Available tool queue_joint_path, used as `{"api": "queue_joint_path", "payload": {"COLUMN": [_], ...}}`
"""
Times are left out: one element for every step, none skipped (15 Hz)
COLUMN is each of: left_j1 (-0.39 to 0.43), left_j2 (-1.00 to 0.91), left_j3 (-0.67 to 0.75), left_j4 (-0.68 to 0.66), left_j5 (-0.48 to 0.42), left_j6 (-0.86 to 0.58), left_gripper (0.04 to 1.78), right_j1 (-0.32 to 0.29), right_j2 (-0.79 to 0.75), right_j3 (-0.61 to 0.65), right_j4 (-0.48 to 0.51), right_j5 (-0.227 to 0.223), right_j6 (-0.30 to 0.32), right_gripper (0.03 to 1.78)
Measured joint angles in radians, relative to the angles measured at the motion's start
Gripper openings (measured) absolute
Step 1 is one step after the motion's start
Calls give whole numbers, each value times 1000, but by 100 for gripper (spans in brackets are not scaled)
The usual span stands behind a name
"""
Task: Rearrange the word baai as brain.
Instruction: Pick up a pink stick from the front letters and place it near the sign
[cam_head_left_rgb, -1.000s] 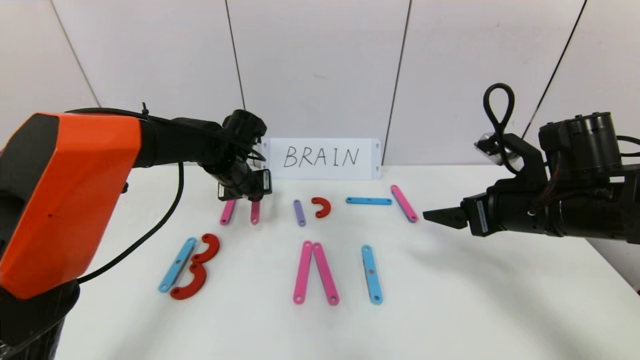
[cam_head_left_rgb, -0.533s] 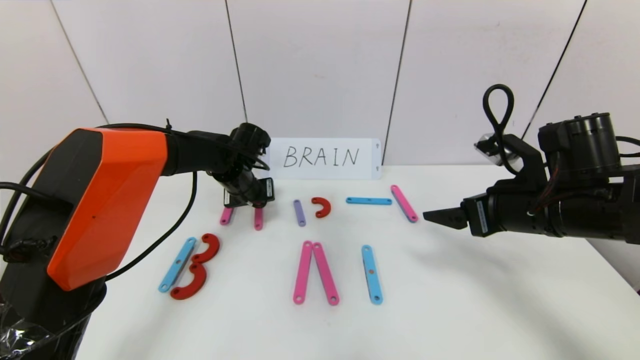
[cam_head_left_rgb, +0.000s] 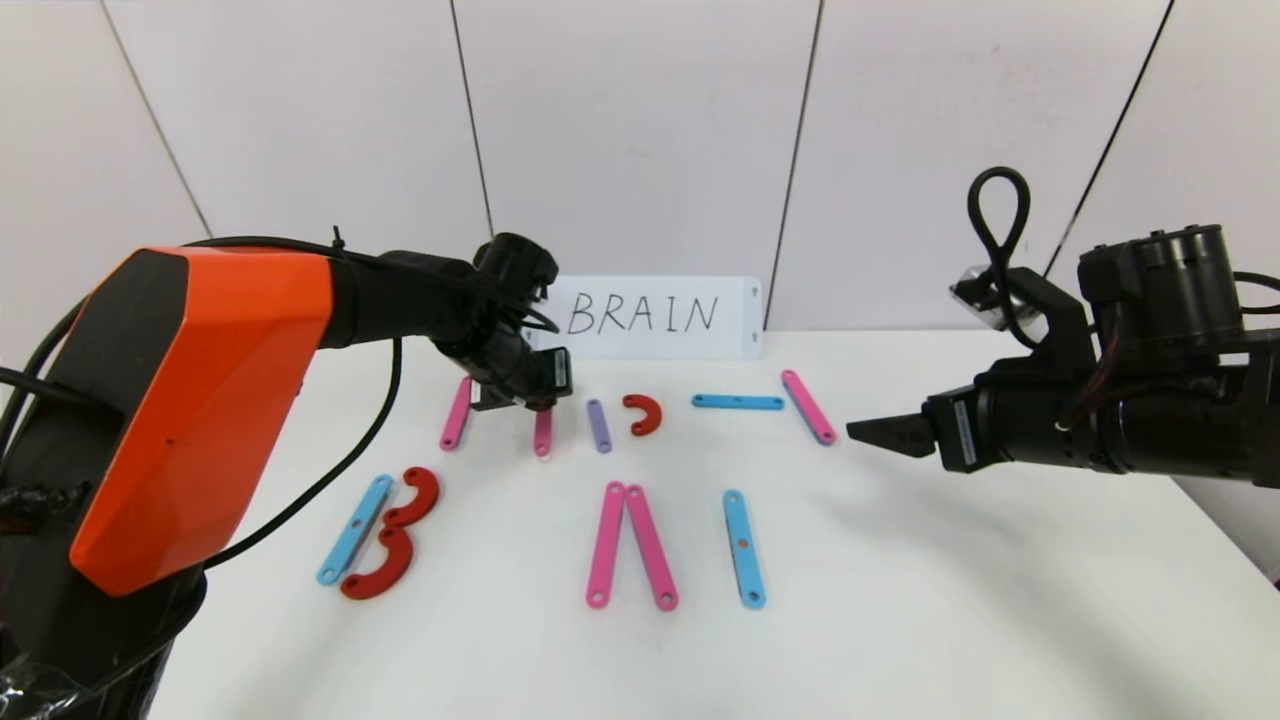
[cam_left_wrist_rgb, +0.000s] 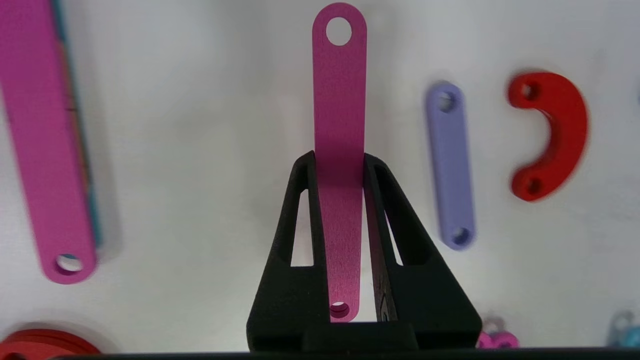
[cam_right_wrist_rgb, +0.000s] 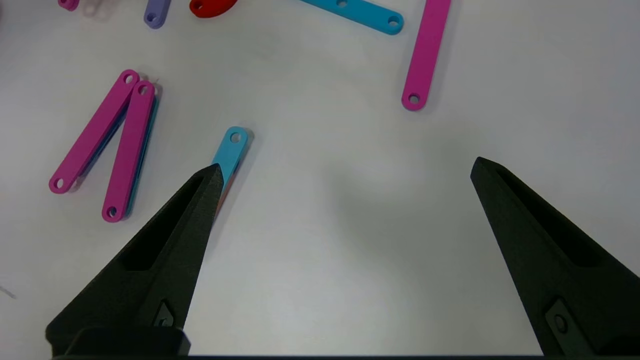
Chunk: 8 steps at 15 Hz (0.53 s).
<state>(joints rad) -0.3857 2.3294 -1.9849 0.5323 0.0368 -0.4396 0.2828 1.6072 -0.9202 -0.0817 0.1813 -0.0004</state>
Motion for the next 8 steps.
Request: {"api": "queue_joint_path", "payload": {"left_j1": [-20, -39, -57, -77, -95, -110, -124, -134], "left_j2": [-10, -16, -21, -24, -26, -27, -28, -28], "left_j3": [0, 0, 0, 0, 0, 0, 1, 2], "left_j4": [-5, -19, -34, -50, -67, -79, -88, -101], "left_j5": [-17, -26, -32, -41, -56, -83, -117, -146], "left_j6": [4, 8, 13, 20, 28, 35, 49, 76], "left_gripper": [28, 28, 28, 28, 28, 28, 28, 28], "right_j1": [-4, -9, -13, -14, -16, -16, -16, -16], "right_j2": [-2, -3, -4, -6, -11, -19, -30, -44], "right_j3": [0, 3, 9, 17, 25, 29, 32, 34], "right_j4": [-14, -40, -67, -96, -116, -123, -123, -122], "right_j5": [-2, -8, -18, -31, -37, -39, -39, -39], "right_j6": [0, 1, 2, 2, 3, 4, 5, 7], "right_gripper": [173, 173, 173, 173, 173, 173, 173, 173]}}
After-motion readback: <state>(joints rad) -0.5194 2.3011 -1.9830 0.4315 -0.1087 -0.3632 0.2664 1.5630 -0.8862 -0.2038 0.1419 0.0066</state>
